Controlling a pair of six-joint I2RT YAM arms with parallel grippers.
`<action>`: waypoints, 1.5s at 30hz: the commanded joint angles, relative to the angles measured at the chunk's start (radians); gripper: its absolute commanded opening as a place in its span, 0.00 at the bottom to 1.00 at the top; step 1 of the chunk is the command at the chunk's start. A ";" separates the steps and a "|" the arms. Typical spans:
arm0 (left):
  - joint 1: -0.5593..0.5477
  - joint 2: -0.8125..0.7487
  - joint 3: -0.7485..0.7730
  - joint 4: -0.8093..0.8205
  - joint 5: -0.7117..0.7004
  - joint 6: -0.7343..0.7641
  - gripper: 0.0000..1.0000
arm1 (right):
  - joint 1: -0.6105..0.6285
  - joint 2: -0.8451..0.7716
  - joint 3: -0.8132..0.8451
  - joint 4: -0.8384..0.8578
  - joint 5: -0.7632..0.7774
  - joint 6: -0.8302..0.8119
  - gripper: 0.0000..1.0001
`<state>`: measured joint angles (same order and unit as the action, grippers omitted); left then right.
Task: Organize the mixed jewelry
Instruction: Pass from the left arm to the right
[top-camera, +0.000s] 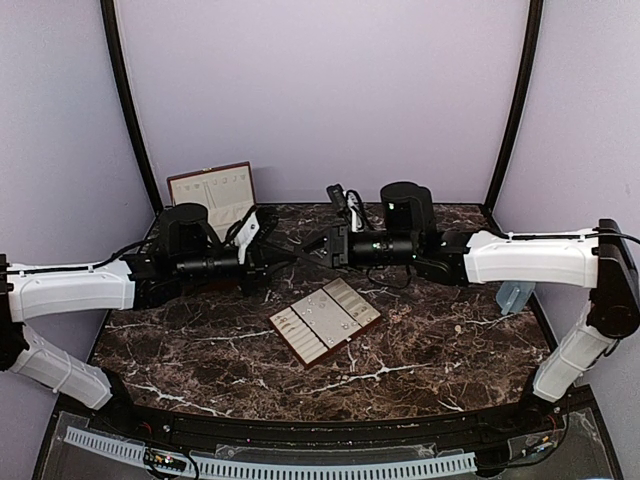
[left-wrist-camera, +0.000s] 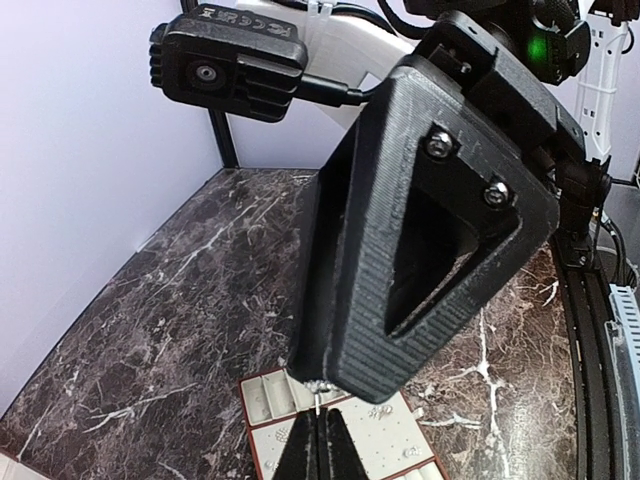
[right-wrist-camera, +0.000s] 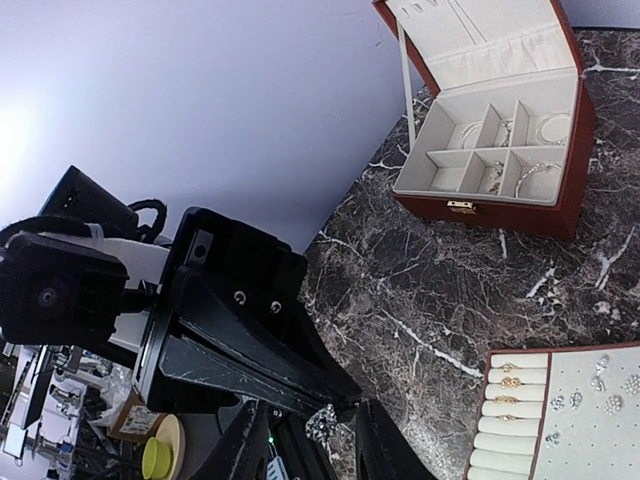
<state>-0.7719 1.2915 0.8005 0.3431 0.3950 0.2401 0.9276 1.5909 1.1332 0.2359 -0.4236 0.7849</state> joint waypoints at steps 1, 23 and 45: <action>-0.009 -0.035 -0.015 -0.010 -0.050 0.027 0.00 | 0.007 0.012 0.027 0.022 -0.021 0.009 0.28; -0.041 -0.046 -0.026 -0.017 -0.116 0.074 0.00 | 0.007 0.030 0.046 0.012 -0.012 0.017 0.21; -0.049 -0.043 -0.022 -0.030 -0.145 0.086 0.06 | 0.007 0.003 0.027 -0.017 0.054 -0.015 0.07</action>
<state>-0.8158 1.2739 0.7856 0.3408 0.2588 0.3115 0.9283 1.6138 1.1500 0.2195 -0.4107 0.7948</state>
